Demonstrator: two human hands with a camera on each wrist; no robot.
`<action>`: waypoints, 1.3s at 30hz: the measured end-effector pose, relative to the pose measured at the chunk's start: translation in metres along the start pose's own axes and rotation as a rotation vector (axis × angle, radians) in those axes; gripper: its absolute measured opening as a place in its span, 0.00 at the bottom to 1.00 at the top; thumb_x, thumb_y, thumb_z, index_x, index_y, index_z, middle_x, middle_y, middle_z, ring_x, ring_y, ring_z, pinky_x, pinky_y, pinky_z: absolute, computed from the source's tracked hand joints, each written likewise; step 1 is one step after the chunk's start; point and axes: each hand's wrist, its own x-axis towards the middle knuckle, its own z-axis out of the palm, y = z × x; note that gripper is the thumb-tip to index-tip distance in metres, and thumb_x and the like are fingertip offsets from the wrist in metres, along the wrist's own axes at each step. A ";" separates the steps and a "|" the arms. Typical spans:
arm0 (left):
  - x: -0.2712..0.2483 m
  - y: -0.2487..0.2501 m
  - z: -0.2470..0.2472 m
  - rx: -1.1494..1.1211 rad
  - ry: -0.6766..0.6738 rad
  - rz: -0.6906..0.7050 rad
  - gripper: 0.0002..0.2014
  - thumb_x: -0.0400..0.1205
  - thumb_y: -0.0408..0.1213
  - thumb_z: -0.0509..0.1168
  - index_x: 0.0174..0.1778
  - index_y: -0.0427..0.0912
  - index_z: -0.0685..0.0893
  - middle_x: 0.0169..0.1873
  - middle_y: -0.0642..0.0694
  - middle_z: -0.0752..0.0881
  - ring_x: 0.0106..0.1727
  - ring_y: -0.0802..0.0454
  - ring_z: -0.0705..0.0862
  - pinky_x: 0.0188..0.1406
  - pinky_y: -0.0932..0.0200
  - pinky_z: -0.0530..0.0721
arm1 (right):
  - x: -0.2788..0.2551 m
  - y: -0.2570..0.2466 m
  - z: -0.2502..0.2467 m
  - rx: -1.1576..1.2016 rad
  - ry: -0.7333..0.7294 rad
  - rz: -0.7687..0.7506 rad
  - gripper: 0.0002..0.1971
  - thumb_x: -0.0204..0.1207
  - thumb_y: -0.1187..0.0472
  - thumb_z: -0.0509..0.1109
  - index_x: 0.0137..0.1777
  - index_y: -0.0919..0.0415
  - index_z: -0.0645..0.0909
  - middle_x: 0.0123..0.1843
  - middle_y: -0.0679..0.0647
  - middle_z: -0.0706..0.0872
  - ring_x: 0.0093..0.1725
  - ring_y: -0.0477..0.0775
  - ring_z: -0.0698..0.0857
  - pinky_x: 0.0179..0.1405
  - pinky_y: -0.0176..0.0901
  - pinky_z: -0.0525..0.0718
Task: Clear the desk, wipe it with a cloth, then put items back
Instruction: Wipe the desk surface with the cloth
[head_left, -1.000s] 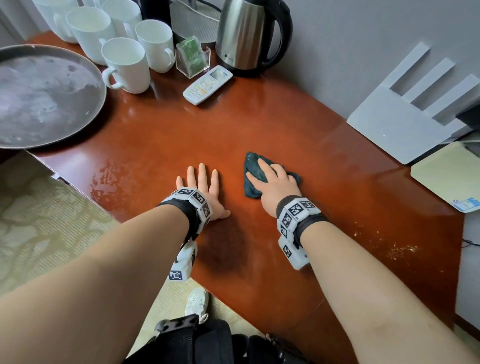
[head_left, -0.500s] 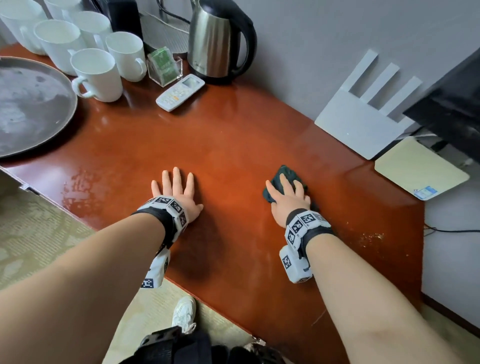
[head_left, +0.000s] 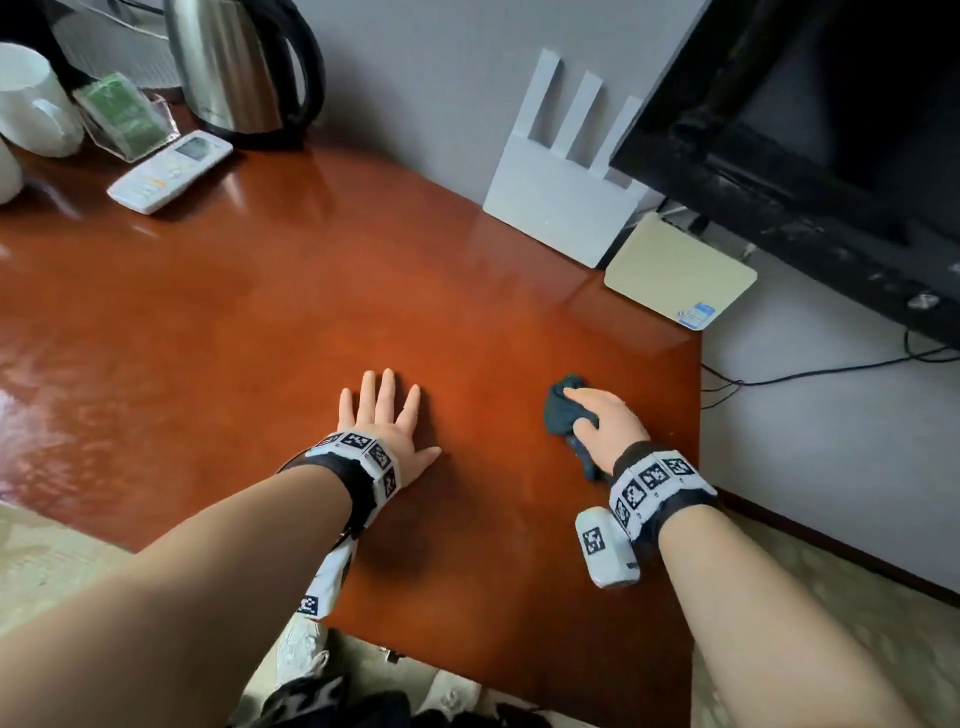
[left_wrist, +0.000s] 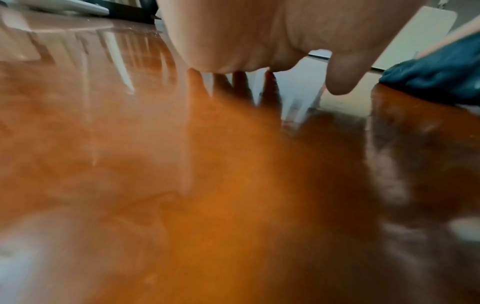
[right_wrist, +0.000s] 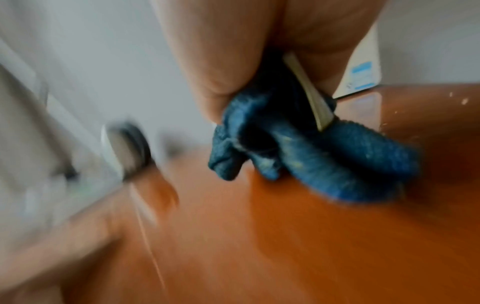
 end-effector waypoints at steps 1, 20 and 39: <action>0.000 0.007 0.001 -0.017 0.003 -0.022 0.42 0.81 0.65 0.48 0.83 0.49 0.36 0.82 0.41 0.32 0.82 0.40 0.31 0.81 0.40 0.35 | 0.000 -0.001 -0.010 0.197 0.059 0.014 0.22 0.81 0.70 0.55 0.74 0.61 0.72 0.73 0.55 0.75 0.73 0.57 0.72 0.73 0.43 0.67; 0.008 0.093 0.020 -0.003 -0.063 -0.076 0.65 0.63 0.75 0.64 0.80 0.51 0.28 0.79 0.40 0.26 0.80 0.36 0.27 0.78 0.33 0.34 | 0.010 0.010 0.036 -0.427 -0.005 -0.292 0.29 0.84 0.57 0.56 0.82 0.44 0.49 0.81 0.53 0.56 0.77 0.61 0.59 0.71 0.57 0.64; 0.006 0.100 0.016 -0.009 -0.081 -0.144 0.66 0.62 0.74 0.67 0.79 0.54 0.26 0.79 0.43 0.24 0.80 0.38 0.26 0.79 0.34 0.34 | 0.000 0.133 -0.049 0.344 0.196 0.187 0.25 0.83 0.63 0.55 0.80 0.56 0.60 0.75 0.60 0.70 0.69 0.62 0.75 0.64 0.44 0.73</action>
